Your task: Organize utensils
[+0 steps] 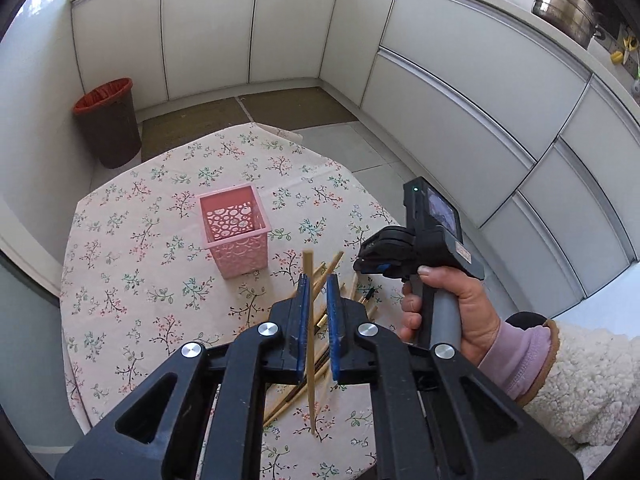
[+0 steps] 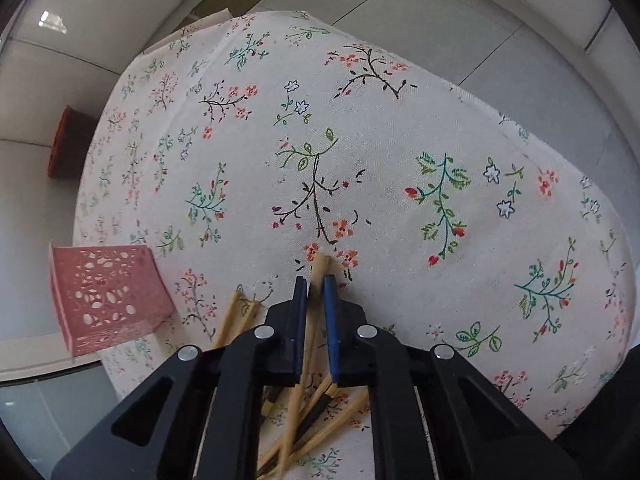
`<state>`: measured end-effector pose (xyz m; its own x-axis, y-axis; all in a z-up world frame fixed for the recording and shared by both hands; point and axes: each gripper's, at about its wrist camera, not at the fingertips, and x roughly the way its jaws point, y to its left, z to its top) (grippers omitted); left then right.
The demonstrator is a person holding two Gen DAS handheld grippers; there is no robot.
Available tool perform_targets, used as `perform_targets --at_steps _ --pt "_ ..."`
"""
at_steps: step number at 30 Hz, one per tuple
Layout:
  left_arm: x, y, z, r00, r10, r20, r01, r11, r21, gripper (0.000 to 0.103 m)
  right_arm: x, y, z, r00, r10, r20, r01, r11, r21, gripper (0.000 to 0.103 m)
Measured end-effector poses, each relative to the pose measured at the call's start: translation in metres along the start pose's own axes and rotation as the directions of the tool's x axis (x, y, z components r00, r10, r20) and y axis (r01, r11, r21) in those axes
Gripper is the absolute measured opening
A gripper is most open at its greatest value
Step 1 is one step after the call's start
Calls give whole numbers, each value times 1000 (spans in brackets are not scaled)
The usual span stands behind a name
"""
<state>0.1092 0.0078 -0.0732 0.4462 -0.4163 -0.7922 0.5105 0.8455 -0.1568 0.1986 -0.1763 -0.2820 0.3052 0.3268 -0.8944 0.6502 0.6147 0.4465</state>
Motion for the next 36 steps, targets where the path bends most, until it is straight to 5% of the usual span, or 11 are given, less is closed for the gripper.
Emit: perform_targets --at_steps 11,19,27,31,36 --pt "-5 -6 -3 1000 -20 -6 20 1000 -12 8 -126 5 -37 962 217 167 -176 957 -230 8" --pt "76 3 -15 967 -1 -256 -20 997 -78 9 -151 -28 -44 952 265 151 -232 951 -205 8" --pt "123 -16 -20 929 7 -371 -11 1000 -8 33 -146 -76 -35 969 232 80 -222 967 -125 8" --pt "150 -49 -32 885 -33 -464 94 990 109 33 -139 -98 -29 988 148 48 -143 986 -89 9" --pt "165 -70 -37 876 -90 -474 205 958 199 33 -125 -121 -25 998 63 24 -62 996 -59 9"
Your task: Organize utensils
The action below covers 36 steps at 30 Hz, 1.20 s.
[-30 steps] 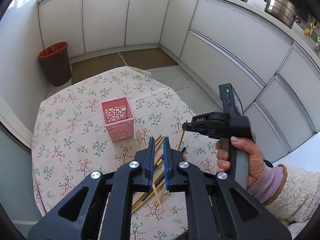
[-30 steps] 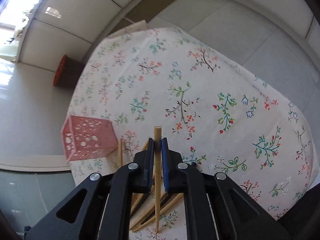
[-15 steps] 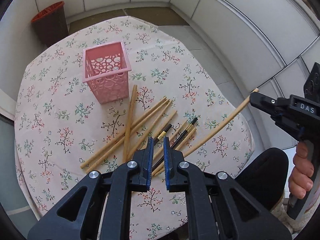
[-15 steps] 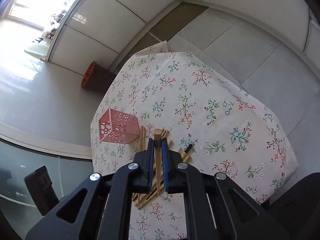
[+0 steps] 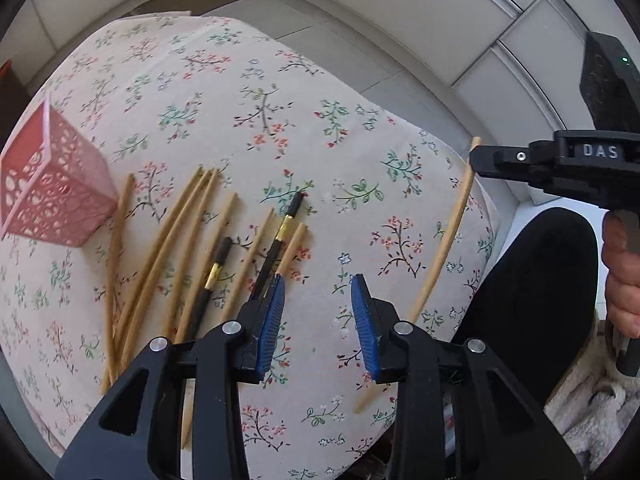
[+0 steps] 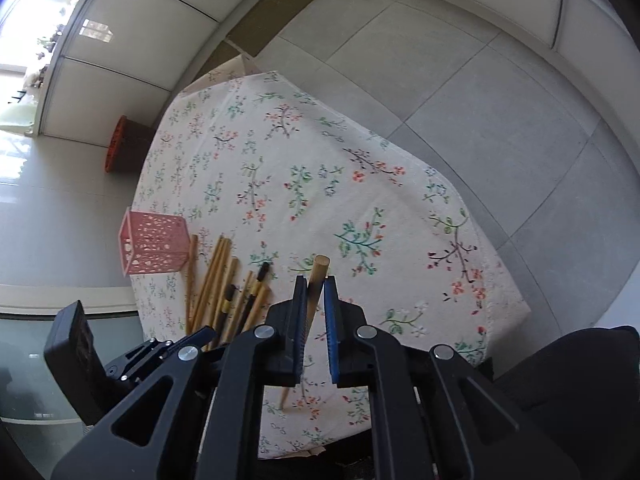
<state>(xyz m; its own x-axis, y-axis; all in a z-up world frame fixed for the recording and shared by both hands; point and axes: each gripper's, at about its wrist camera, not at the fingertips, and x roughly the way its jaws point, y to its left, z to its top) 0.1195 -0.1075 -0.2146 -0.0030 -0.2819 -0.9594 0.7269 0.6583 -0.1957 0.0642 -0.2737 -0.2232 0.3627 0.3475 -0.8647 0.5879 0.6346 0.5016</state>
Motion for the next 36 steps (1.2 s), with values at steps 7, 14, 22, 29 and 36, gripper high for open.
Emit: perform_targets --at_steps 7,14,22,29,36 --pt "36 -4 2 999 47 -26 -43 988 150 33 28 -10 -1 997 22 -69 -21 1000 23 8" --pt "51 -8 17 999 29 -34 -23 985 173 33 38 -12 3 996 27 -88 -24 999 42 8" --pt "63 0 26 996 59 -68 -48 986 161 33 41 -16 5 994 8 -105 -2 999 48 12" --pt "69 -5 29 982 164 -91 -142 967 212 22 49 -6 6 992 -35 -120 40 998 38 32" --pt "69 -21 29 972 232 -40 -221 957 189 6 77 17 10 978 -158 -133 160 987 2 32"
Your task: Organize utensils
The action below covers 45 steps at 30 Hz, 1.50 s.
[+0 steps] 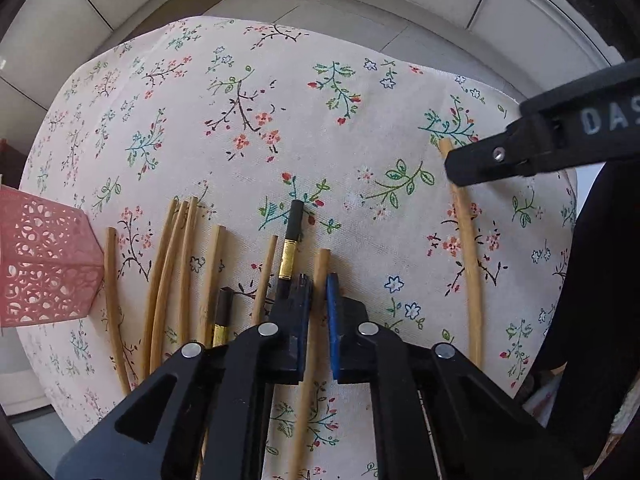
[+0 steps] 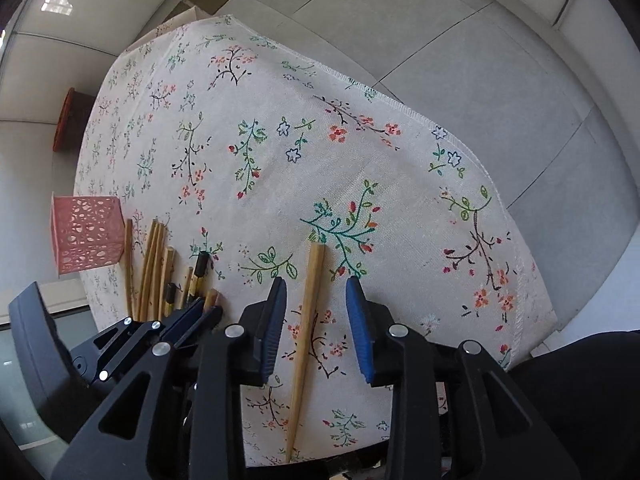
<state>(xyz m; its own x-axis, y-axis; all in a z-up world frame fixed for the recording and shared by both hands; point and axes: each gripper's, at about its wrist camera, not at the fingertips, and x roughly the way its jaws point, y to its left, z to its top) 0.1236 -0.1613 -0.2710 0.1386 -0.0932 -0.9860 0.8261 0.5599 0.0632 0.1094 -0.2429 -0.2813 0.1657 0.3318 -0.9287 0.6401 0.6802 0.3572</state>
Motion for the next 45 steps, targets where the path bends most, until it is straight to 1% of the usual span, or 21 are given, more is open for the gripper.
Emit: perform_targets --at_steps 1,2,3,4,5,8,10,14,19,23,26,28,30,31,32,35,37,41,43,44,45 --pt "-6 2 -3 1000 1 21 -1 1000 -14 6 6 3 2 1000 -13 -6 13 1000 5 33" --pt "-15 4 -6 999 8 44 -7 1000 -24 6 5 8 2 999 -28 24 28 1000 2 32" --pt "-26 9 -9 998 8 69 -5 999 -42 6 7 14 4 999 -28 29 28 999 -14 20" --pt "-38 14 -13 995 13 99 -7 998 -61 6 13 17 6 1000 -11 4 11 1000 -16 8" --pt "-53 20 -18 991 18 130 -7 996 -85 6 13 16 6 1000 4 9 -4 1000 9 9" --pt "-93 35 -40 975 20 220 15 987 -158 6 12 16 4 999 25 29 -25 1000 15 8" --pt "-116 41 -56 962 35 269 19 980 -196 6 8 17 -3 996 76 36 -76 997 6 8" --pt "-153 42 -81 933 73 352 21 966 -256 6 -16 35 -25 989 114 97 -104 990 -97 8" --pt "-187 55 -111 895 112 432 45 941 -336 6 -65 59 -60 962 167 216 -108 960 -259 8" --pt "-206 59 -134 866 137 482 87 906 -414 6 -106 72 -82 928 227 297 -120 934 -337 8" --pt "-221 64 -139 837 158 524 112 887 -448 6 -135 79 -90 898 268 348 -128 918 -376 8" --pt "-232 68 -139 822 180 540 114 877 -466 6 -156 85 -93 876 298 380 -133 905 -403 8" --pt "-247 75 -138 798 202 568 129 863 -488 6 -179 96 -96 847 330 417 -129 888 -441 8" --pt "-257 79 -137 780 221 586 135 854 -502 6 -190 103 -96 830 344 440 -122 880 -459 8" --pt "-263 83 -137 768 233 597 137 850 -508 6 -201 110 -97 811 359 462 -114 871 -478 8" --pt "-287 97 -128 736 286 613 121 836 -536 6 -229 130 -94 761 400 512 -91 846 -526 8" --pt "-301 111 -121 713 320 624 126 816 -564 6 -240 141 -89 735 420 532 -82 834 -545 8" --pt "-320 135 -109 665 393 636 141 769 -623 6 -251 159 -74 706 461 538 -99 816 -570 8" --pt "-323 144 -101 644 448 620 118 743 -659 6 -253 169 -66 690 481 541 -100 803 -587 8" --pt "-324 149 -96 638 462 616 112 736 -668 6 -254 174 -63 683 488 544 -97 798 -594 8" --pt "-322 156 -92 637 468 612 114 729 -675 6 -254 179 -60 678 494 544 -97 794 -600 8"
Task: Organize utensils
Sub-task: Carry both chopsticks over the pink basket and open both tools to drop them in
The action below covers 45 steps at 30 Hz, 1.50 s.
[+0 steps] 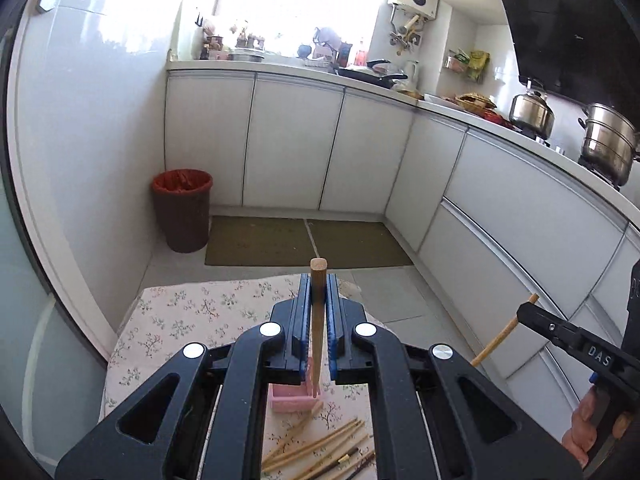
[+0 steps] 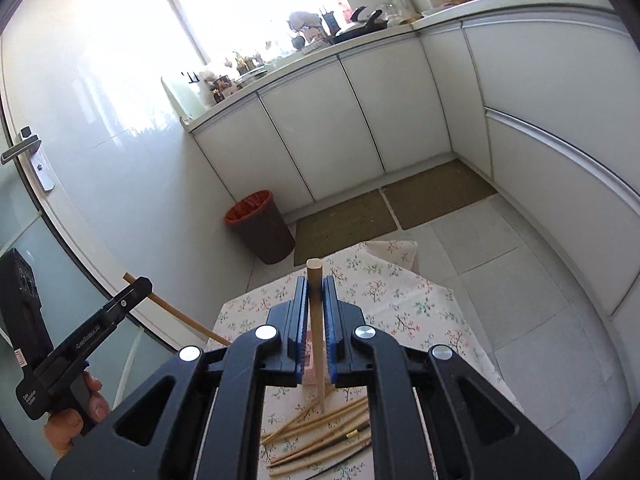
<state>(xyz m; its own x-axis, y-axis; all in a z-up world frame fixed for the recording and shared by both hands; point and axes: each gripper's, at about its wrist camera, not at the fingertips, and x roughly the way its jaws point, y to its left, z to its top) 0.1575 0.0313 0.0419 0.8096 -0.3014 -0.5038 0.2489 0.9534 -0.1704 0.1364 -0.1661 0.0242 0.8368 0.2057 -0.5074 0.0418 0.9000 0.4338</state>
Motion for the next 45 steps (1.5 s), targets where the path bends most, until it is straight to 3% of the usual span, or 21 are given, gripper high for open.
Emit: perform_targets --at_steps 4,10,11,12,14,17,23,30,36,40,44,45 --pt "29 6 3 999 52 -13 -52 999 -14 6 21 7 12 1000 29 5 -29 1000 -10 8" --pt "84 21 -23 990 75 -119 -79 996 -28 8 51 17 15 998 63 6 -63 997 -33 8" --pt "88 24 -28 989 63 -136 -68 997 -36 16 57 20 15 998 65 2 -64 997 -35 8" --pt "89 27 -32 989 50 -142 -57 997 -49 31 63 22 15 998 67 -1 -67 997 -41 8" --pt "80 33 -35 993 51 -107 -59 995 -77 39 72 30 13 998 61 1 -61 996 -62 8" --pt "62 46 -27 997 40 -60 -48 990 -133 39 86 40 11 998 55 3 -55 995 -88 8" --pt "22 69 -17 995 95 44 -84 976 -202 43 125 46 -5 999 17 -29 -20 994 -109 8" --pt "23 75 -24 991 129 22 -122 973 -198 46 164 47 -29 995 -40 -87 30 993 -112 11" --pt "23 75 -29 991 133 6 -129 974 -187 50 148 46 -27 997 -67 -44 61 991 -116 12" --pt "20 72 -30 991 130 4 -127 975 -183 56 118 39 -27 996 -92 24 94 989 -114 36" --pt "11 60 -32 991 135 16 -132 980 -149 71 86 24 -35 989 -132 72 138 986 -94 52" --pt "9 57 -33 992 129 12 -126 983 -135 72 77 18 -40 986 -143 83 150 985 -87 64"
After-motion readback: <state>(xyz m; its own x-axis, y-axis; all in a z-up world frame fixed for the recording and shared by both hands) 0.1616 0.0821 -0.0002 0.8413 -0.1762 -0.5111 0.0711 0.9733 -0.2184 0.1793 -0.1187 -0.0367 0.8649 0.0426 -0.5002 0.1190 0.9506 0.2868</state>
